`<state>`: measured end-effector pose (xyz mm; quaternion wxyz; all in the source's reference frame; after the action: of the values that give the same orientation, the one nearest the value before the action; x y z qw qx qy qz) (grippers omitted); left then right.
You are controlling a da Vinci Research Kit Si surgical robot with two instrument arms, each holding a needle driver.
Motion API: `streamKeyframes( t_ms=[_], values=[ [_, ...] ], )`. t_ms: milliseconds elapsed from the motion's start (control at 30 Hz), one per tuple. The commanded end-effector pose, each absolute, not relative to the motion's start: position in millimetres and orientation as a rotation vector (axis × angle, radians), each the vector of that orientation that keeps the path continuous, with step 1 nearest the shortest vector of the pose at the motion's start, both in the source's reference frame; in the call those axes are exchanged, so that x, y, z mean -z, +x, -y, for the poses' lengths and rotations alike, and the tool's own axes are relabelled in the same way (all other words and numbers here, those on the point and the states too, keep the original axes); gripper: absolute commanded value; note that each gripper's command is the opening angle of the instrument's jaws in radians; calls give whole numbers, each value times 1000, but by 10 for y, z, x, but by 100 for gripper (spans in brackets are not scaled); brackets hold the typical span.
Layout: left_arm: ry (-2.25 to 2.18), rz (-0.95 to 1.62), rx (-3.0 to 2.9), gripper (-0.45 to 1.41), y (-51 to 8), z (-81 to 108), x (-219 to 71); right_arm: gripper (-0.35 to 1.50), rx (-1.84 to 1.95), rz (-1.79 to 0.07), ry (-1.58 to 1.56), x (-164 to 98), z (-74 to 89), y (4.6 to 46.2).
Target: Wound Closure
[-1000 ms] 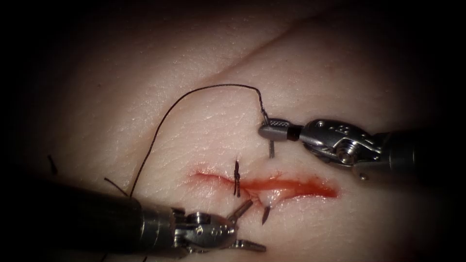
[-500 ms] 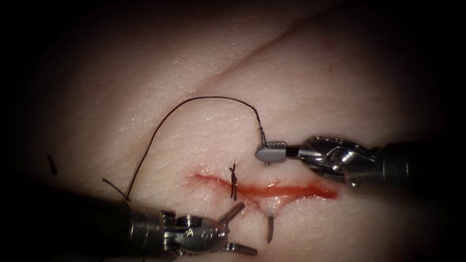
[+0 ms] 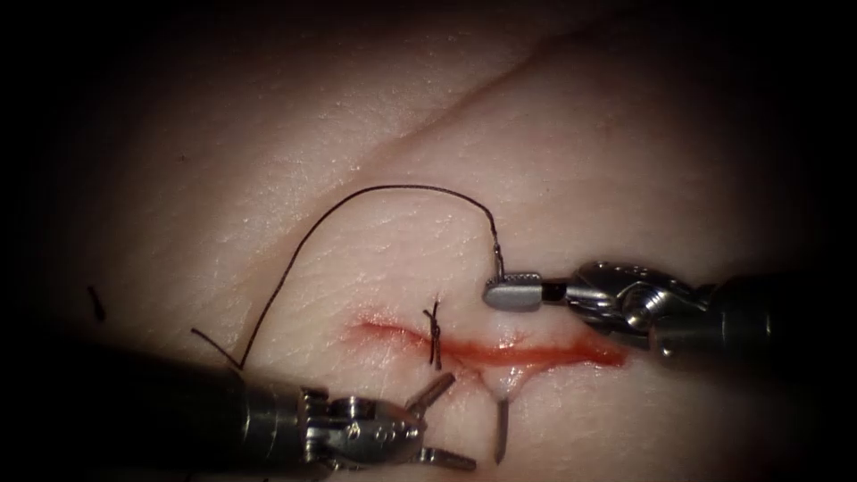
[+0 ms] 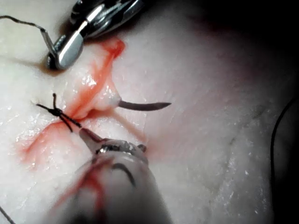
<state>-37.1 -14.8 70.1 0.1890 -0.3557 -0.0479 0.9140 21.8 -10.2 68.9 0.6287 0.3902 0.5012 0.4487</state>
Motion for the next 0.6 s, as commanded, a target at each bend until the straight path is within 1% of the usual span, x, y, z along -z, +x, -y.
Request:
streamKeyframes(
  t_ms=[33,100,167,367,600],
  values=[
    [-1022,111,-2587,88,-375,152,-707,113,-1040,-1189,881,-696,92,220],
    [-1061,51,-2633,88,-375,151,-709,126,-1040,-1222,871,-696,82,216],
    [-1099,-15,-2669,88,-375,151,-709,131,-1034,-1238,864,-695,73,211],
    [-1236,-206,-2738,84,-378,149,-704,126,-1027,-1279,854,-691,59,195],
    [-1365,-332,-2734,78,-388,132,-698,118,-1025,-1279,846,-696,63,189]
  ],
)
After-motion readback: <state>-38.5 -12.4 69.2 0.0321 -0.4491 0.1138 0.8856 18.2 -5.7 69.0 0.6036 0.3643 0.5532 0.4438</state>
